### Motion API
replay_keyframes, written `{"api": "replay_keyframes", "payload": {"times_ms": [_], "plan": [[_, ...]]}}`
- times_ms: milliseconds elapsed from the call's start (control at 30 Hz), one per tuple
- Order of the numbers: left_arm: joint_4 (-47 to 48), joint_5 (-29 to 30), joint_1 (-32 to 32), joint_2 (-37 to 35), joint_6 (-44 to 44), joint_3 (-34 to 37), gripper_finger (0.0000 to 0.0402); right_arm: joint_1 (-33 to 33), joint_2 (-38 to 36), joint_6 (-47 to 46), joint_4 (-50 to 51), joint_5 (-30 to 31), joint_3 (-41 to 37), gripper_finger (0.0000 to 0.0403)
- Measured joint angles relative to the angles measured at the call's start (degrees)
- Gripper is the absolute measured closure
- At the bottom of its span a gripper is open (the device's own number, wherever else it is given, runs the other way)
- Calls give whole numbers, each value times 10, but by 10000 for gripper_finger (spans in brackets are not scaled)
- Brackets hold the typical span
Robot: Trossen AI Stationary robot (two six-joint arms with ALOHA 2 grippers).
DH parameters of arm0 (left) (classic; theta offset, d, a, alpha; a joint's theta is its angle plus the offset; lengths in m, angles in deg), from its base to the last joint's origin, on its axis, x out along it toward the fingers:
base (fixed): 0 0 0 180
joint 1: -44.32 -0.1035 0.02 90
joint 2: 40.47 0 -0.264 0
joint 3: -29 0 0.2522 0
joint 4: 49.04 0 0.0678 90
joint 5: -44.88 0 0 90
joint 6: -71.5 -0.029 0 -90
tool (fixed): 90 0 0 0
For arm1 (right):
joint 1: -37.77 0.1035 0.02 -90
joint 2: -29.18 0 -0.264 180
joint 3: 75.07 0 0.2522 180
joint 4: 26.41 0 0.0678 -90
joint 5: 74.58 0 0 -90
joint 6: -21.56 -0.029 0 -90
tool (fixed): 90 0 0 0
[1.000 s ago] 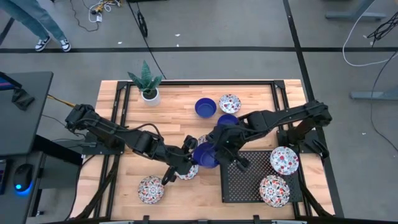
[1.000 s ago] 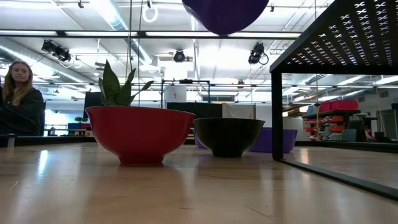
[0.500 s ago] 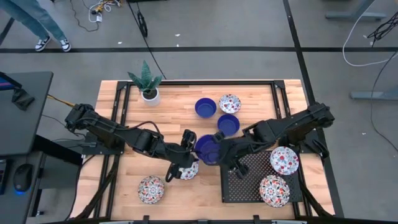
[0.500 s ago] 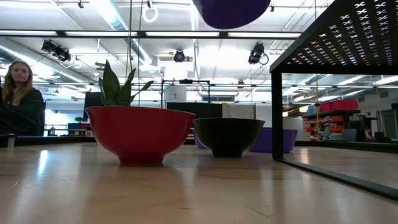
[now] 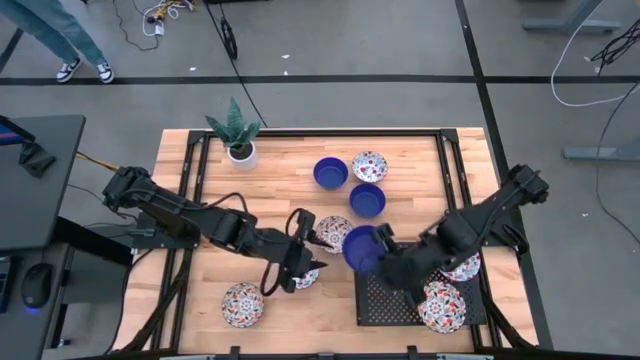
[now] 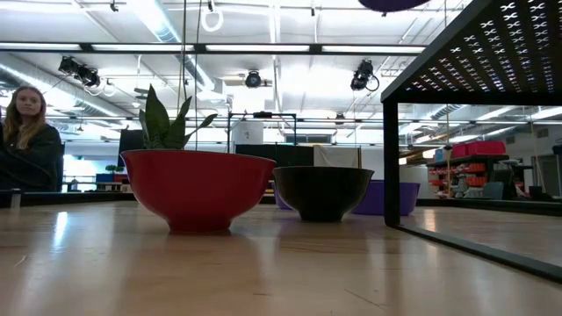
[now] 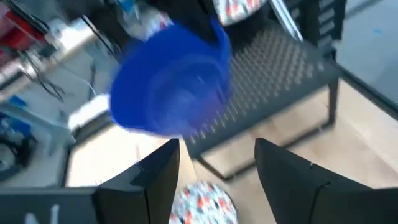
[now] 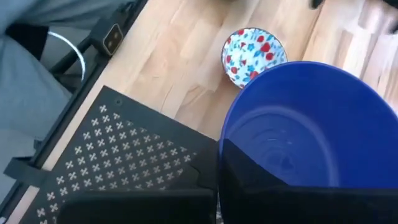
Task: Pick & Place Mini bowls
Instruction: Put the bottom blue bowl on the shelf
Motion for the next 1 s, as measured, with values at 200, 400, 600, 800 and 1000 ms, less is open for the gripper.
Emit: {"api": "replay_keyframes", "payload": {"times_ms": [200,400,600,800,1000], "plan": [[-68,34,4,2,48,0,187,54,-3,-74,-2,83,-3,403],[-25,182,8,-12,150,-1,187,112,-15,-224,19,196,-3,403],[104,297,8,-13,281,0,187,145,-8,-427,64,264,-3,403],[186,331,8,-13,390,0,187,144,23,-513,59,261,-3,403],[212,337,13,-13,440,7,187,130,64,-545,60,258,-3,403]]}}
